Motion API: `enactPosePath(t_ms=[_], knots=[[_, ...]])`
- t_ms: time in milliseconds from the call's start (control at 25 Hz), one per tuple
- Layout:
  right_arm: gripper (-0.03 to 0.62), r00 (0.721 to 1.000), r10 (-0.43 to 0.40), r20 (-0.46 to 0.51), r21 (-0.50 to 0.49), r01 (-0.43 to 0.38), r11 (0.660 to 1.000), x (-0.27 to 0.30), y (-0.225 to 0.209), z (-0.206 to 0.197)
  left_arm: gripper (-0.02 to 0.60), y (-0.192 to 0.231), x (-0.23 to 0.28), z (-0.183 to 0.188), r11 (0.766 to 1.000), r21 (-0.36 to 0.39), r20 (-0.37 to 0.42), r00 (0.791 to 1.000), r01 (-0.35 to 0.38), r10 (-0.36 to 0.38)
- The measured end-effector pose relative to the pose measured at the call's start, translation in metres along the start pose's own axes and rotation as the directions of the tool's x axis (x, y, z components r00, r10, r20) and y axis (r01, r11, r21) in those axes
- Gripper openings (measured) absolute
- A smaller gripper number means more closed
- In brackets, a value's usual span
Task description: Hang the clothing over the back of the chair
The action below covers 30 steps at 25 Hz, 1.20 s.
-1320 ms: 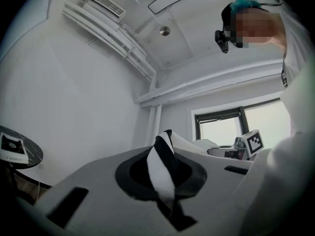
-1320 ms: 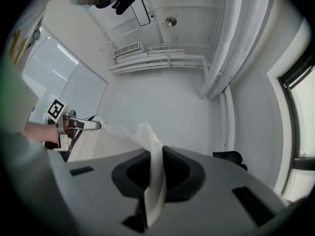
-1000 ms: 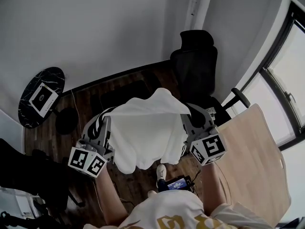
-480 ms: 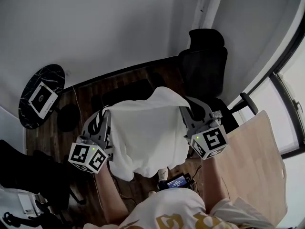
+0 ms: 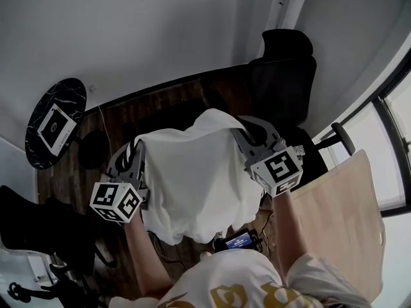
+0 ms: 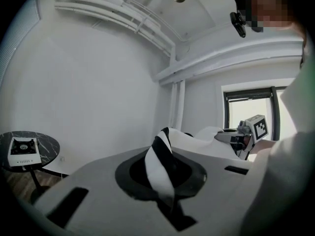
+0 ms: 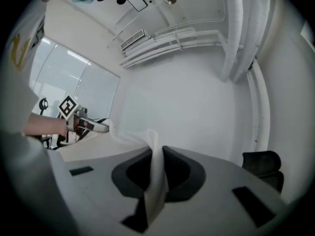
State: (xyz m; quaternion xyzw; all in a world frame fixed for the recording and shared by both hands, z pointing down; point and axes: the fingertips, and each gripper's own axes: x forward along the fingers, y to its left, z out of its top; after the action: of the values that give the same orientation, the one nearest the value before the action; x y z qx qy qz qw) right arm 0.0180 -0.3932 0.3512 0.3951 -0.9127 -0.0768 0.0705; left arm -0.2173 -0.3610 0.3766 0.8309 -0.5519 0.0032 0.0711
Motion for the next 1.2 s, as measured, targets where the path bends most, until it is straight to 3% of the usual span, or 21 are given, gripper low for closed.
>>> enactPosePath(t_ms=[120,360,520,680,1000,1200], knots=[[0.035,0.998,0.044,-0.035,0.021,-0.043,0.999,0.010,-0.003,-0.019,0.029,0.005,0.010,-0.020,1.000,-0.005,-0.051,0.999,-0.008,0.008],[0.035,0.983,0.131,-0.131,-0.027,-0.135,0.990,0.033,0.002,-0.052,0.029,0.014,0.027,-0.058,1.000,0.025,-0.162,0.986,-0.018,0.022],[0.036,0.960,0.192,-0.205,-0.053,-0.206,0.977,0.043,0.009,-0.080,0.029,0.018,0.032,-0.083,1.000,0.020,-0.218,0.976,-0.014,0.018],[0.036,0.928,0.247,-0.279,-0.067,-0.275,0.959,0.051,0.016,-0.105,0.029,0.021,0.038,-0.109,0.999,-0.037,-0.268,0.963,-0.002,-0.008],[0.035,0.866,0.323,-0.381,-0.041,-0.365,0.930,0.054,0.034,-0.153,0.029,0.008,0.049,-0.165,0.997,0.036,-0.464,0.885,0.074,-0.049],[0.037,0.769,0.415,-0.487,-0.011,-0.481,0.877,0.051,0.052,-0.187,0.029,-0.002,0.049,-0.196,0.988,0.043,-0.592,0.800,0.150,-0.096]])
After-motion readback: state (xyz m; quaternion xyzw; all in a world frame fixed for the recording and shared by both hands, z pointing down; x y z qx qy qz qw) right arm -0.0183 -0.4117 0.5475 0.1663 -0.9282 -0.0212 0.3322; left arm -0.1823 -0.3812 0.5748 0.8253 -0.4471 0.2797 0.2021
